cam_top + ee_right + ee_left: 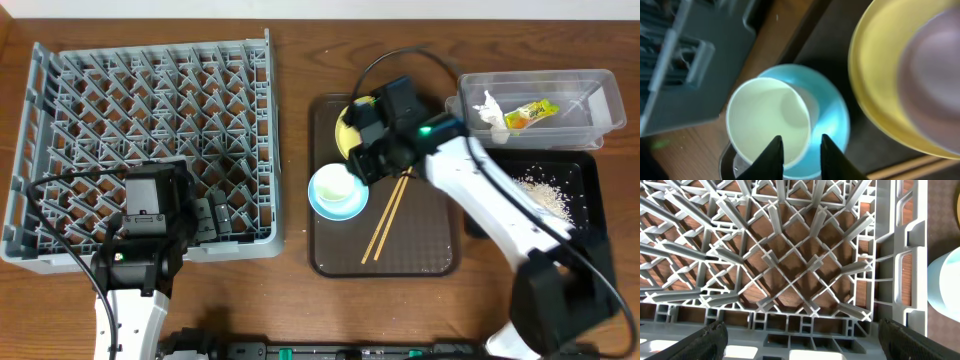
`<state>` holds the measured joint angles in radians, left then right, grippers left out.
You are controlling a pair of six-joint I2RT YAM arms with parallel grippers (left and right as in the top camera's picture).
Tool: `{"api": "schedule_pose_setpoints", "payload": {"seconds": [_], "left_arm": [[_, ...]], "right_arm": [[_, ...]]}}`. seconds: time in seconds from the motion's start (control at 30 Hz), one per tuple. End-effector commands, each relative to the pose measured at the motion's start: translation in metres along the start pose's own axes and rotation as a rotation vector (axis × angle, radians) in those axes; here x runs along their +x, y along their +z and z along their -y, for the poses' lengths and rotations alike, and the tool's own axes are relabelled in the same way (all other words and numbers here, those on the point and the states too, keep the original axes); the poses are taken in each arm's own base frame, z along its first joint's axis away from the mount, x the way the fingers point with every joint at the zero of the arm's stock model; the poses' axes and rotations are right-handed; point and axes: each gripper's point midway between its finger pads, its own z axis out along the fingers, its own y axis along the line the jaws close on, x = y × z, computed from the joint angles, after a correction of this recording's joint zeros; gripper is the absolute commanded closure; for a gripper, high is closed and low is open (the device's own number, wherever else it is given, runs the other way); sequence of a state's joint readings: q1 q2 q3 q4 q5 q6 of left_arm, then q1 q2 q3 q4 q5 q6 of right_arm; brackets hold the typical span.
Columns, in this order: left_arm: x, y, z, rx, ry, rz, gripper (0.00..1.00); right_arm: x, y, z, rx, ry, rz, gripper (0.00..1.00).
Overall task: Sort waste into correct bins and load items into the dishwasher rack
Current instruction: 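Grasp the white cup from the blue bowl with the right gripper and lift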
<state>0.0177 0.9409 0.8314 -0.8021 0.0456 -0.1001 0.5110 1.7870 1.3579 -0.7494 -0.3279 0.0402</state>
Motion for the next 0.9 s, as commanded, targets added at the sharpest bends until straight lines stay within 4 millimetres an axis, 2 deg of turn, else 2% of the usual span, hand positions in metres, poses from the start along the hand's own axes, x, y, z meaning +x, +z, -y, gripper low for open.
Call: {"api": "schedule_pose_setpoints", "payload": {"seconds": [0.0,0.17,0.33,0.47,0.67,0.77,0.87], "left_arm": [[-0.008,-0.005,0.002,0.003,0.011,0.024,0.03],[-0.008,-0.005,0.002,0.003,0.011,0.024,0.03],[-0.008,-0.005,0.002,0.003,0.011,0.024,0.03],[-0.008,-0.005,0.002,0.003,0.011,0.025,0.03],[-0.008,-0.005,0.003,0.009,0.011,0.024,0.04],[-0.011,-0.006,0.016,0.088,0.013,0.031,0.04],[-0.021,-0.009,0.037,0.204,0.019,0.069,0.04]], "right_arm": [[0.019,0.03,-0.003,0.008,0.054,-0.092,0.8],[0.034,0.055,0.007,0.045,0.127,-0.159,0.98],[0.027,0.051,0.009,0.045,0.136,-0.136,0.99],[0.007,0.028,0.013,0.045,0.144,-0.066,0.99],[-0.029,-0.038,0.023,-0.044,0.18,0.12,0.99],[-0.036,-0.062,0.035,-0.15,0.215,0.174,0.99],[-0.036,-0.084,0.032,-0.376,0.225,0.206,0.99]]}}
